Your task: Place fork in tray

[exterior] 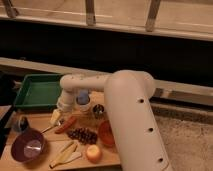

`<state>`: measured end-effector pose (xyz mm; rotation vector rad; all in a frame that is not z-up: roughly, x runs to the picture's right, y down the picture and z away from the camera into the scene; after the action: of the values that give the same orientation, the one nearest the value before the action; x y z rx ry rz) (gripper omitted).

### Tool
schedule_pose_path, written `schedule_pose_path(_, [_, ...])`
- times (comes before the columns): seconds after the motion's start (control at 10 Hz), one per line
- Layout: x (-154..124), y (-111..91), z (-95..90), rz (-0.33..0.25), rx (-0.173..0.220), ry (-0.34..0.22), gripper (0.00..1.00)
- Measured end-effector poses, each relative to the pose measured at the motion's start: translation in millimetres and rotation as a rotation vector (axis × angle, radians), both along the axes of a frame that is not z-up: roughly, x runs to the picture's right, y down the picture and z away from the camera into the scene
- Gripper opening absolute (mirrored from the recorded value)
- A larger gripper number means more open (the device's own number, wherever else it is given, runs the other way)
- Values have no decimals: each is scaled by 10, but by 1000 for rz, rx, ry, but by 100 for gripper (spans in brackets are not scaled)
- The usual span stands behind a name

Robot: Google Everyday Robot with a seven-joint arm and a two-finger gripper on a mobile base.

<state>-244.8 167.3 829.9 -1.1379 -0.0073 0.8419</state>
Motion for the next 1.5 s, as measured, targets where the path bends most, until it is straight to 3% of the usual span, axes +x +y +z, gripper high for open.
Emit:
schedule_pose_path(0.4, [0, 53, 58, 5, -29, -4, 72])
schedule_pose_path(0.9, [-1, 39, 44, 3, -28, -7, 72])
schedule_pose_path(1.2, [-261, 150, -89, -21, -20, -60, 72])
schedule_pose_path(1.4, [-368, 157, -168, -31, -6, -81, 65])
schedule_pose_path(1.5, [-380, 136, -167, -33, -1, -86, 54])
